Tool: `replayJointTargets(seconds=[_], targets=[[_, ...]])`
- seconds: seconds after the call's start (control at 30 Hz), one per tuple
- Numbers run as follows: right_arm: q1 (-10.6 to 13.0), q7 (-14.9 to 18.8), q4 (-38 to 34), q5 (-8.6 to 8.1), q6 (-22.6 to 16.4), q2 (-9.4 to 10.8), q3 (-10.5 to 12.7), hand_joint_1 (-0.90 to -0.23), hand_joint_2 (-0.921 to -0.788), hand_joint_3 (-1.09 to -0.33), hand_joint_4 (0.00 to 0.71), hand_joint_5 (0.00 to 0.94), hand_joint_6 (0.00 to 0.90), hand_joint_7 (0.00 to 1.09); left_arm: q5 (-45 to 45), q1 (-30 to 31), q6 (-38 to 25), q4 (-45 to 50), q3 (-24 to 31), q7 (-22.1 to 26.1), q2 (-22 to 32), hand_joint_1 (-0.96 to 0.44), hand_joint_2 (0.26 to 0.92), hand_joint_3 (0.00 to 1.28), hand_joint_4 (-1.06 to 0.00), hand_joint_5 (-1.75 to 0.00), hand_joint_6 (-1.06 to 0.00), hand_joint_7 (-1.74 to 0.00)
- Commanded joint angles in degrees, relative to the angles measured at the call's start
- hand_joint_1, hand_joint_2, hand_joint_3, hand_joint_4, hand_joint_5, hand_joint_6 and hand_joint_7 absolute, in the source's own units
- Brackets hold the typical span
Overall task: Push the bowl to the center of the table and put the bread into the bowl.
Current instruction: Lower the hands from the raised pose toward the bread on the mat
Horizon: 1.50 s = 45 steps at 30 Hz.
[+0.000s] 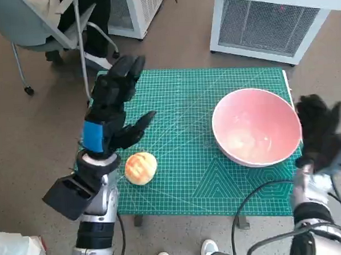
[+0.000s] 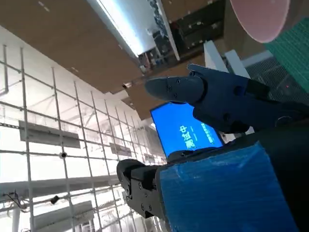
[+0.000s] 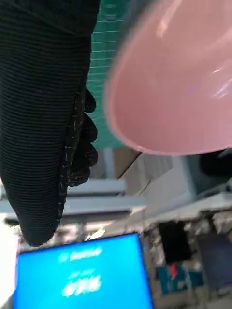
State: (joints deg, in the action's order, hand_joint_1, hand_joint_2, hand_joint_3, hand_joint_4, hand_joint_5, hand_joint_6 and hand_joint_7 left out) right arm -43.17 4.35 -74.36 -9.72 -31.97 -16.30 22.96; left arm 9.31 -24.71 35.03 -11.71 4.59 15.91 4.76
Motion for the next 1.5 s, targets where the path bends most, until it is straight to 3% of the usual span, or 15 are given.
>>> replayJointTargets(seconds=[0.03, 0.33, 1.07, 1.3, 1.5], targets=[[-1.1, -0.5, -1.0, 0.26, 2.5, 2.2, -0.3, -0.484, -0.921, -0.849, 0.179, 0.022, 0.183, 0.17, -0.5, 1.6, 0.4, 2.4, 0.5, -0.5, 1.0, -0.39, 0.921, 0.28, -0.37, 0.0, -0.22, -0.37], [-3.7, -0.7, -1.5, 2.13, 4.3, 4.4, -1.9, -0.488, -0.921, -0.844, 0.203, 0.022, 0.217, 0.17, -1.1, 4.4, 0.8, 4.5, 1.3, -1.6, 1.8, -0.4, 0.921, 0.28, -0.37, 0.0, -0.27, -0.28], [-10.0, -1.4, -2.1, 1.68, 8.9, 11.2, -3.2, -0.463, -0.921, -0.875, 0.202, 0.007, 0.205, 0.15, -5.0, 9.7, 2.4, 7.8, 3.5, -6.6, 2.7, -0.42, 0.921, 0.3, -0.37, 0.0, -0.31, -0.18], [-12.2, -1.9, -2.3, 1.11, 10.8, 12.0, -2.4, -0.474, -0.921, -0.858, 0.206, 0.006, 0.218, 0.15, -4.9, 10.4, 2.9, 7.2, 4.0, -7.2, 3.1, -0.45, 0.921, 0.31, -0.37, 0.0, -0.32, -0.16], [-13.6, -1.4, -2.1, 1.05, 10.9, 11.3, -2.1, -0.456, -0.921, -0.854, 0.2, 0.002, 0.222, 0.15, -4.2, 11.3, 3.2, 6.9, 4.5, -6.8, 3.8, -0.45, 0.921, 0.31, -0.37, 0.0, -0.32, -0.15]])
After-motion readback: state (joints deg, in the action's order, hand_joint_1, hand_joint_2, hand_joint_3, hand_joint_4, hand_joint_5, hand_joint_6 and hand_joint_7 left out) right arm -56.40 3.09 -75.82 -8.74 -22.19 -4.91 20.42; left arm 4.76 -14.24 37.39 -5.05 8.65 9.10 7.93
